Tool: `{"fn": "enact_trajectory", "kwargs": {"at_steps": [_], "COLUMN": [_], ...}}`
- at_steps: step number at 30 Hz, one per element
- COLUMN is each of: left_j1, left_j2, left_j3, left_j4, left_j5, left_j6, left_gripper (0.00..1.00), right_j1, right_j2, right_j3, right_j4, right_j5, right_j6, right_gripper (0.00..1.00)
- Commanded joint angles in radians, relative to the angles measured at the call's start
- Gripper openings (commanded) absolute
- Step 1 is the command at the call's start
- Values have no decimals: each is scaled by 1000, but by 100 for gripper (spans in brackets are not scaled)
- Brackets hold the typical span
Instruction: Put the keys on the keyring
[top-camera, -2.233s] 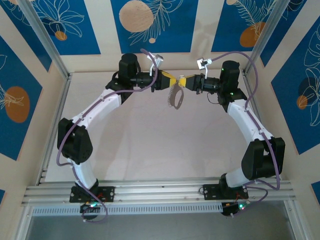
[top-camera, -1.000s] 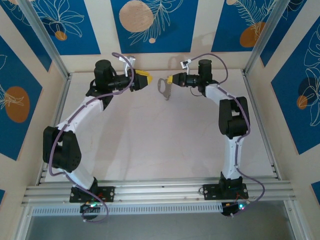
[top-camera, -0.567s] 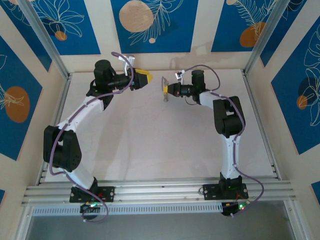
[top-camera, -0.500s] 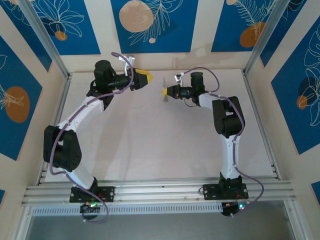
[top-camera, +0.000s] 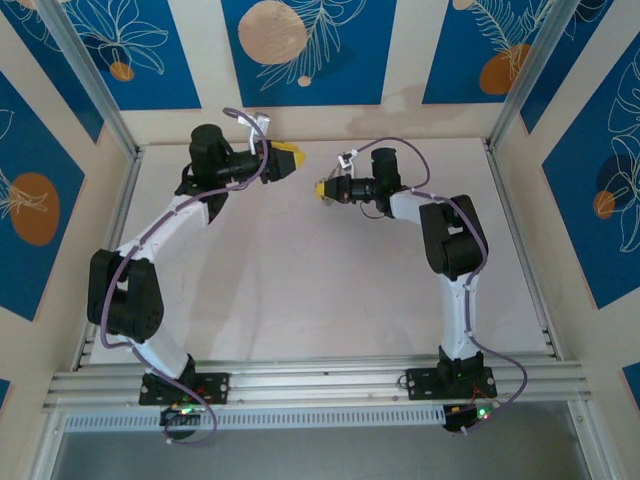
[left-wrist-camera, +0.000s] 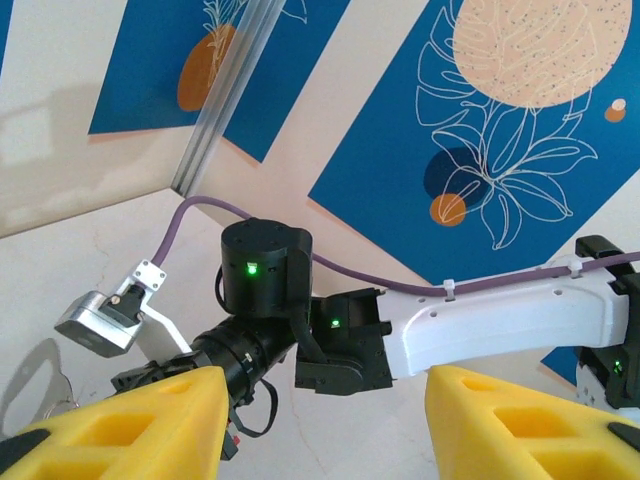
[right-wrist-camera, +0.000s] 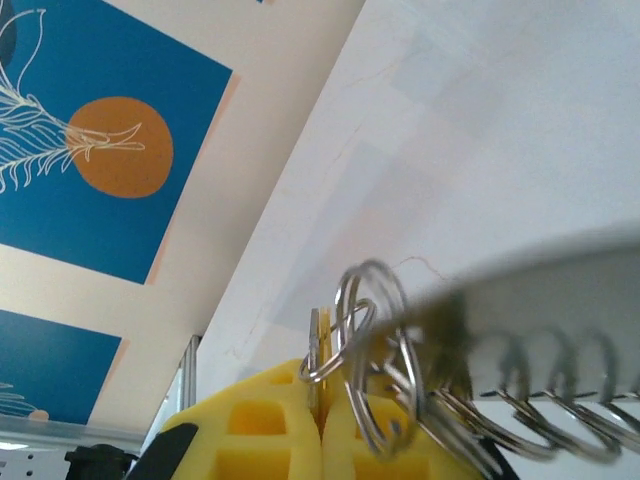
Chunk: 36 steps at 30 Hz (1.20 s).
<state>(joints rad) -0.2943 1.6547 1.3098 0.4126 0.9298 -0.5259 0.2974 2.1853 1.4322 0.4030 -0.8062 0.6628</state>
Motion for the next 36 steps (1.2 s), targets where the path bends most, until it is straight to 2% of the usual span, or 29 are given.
{"fn": "enact_trajectory", "kwargs": {"at_steps": [1, 15, 29, 36], "left_j1": [9, 8, 9, 9], "left_j2": [-27, -42, -49, -39], "left_j3": [-15, -53, -78, -81], "left_j4": [38, 89, 123, 134], "left_j5": [3, -5, -14, -16], "left_j6": [-6, -37, -58, -68], "left_gripper": [54, 54, 54, 54], "right_j1": [23, 60, 59, 70], "right_j2": [17, 177, 385, 482], "right_j3": [56, 265, 650, 774], "right_j4": [-24, -87, -303, -331], "right_j5": [9, 25, -5, -18], "right_j6": [6, 53, 37, 75], "right_gripper": [0, 0, 0, 0]}}
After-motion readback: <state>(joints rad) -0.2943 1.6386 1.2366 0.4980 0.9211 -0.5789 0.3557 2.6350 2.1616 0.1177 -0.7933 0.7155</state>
